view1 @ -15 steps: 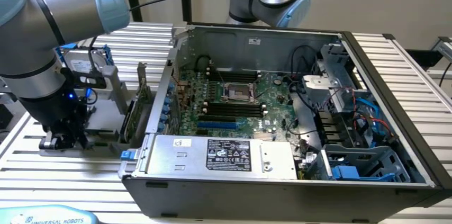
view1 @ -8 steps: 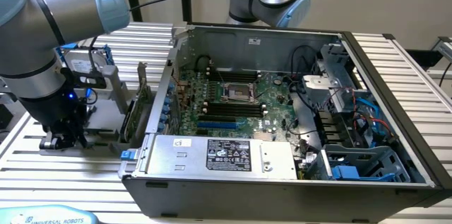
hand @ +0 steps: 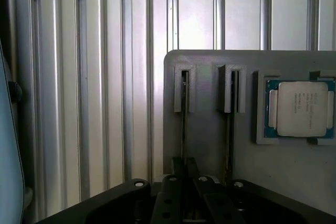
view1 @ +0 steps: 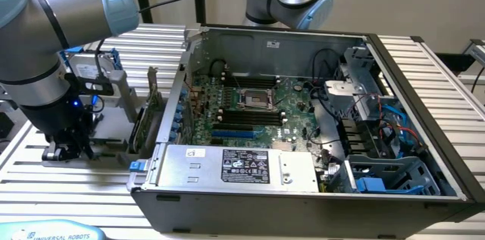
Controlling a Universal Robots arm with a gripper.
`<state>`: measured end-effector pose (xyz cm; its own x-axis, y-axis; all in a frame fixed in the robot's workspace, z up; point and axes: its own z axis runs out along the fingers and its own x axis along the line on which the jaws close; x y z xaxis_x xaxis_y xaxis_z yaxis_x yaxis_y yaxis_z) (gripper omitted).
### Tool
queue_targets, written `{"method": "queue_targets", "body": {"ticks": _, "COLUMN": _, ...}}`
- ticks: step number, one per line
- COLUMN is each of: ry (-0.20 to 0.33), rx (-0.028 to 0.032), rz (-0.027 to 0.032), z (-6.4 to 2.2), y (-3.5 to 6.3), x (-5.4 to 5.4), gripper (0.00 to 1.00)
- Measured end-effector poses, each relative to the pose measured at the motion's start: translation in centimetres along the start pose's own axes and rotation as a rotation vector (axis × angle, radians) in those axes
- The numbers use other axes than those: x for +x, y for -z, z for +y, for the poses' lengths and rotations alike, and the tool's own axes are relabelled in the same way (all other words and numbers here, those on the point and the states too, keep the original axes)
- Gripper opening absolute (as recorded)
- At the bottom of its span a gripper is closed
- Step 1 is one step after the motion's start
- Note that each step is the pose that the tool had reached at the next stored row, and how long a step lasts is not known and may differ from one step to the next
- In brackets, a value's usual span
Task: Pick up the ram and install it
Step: 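Pick up the ram and move it above insertion slot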
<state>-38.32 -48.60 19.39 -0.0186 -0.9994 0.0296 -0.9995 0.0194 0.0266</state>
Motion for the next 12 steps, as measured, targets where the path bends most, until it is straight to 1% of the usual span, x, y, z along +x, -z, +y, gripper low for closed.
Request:
{"method": "queue_targets", "body": {"ticks": 4, "ry": 0.000, "rx": -0.0001, "rz": -0.0003, "z": -0.01, "y": -0.01, "x": 0.35, "gripper": 0.14}}
{"method": "queue_targets", "body": {"ticks": 9, "ry": 0.000, "rx": -0.0001, "rz": -0.0014, "z": -0.01, "y": -0.01, "x": 0.52, "gripper": 0.14}}
{"method": "queue_targets", "body": {"ticks": 11, "ry": 0.000, "rx": -0.0001, "rz": -0.0035, "z": -0.01, "y": -0.01, "x": 0.53, "gripper": 0.14}}
{"method": "queue_targets", "body": {"ticks": 12, "ry": 0.001, "rx": -0.0002, "rz": -0.0057, "z": -0.01, "y": 0.00, "x": 0.54, "gripper": 0.14}}
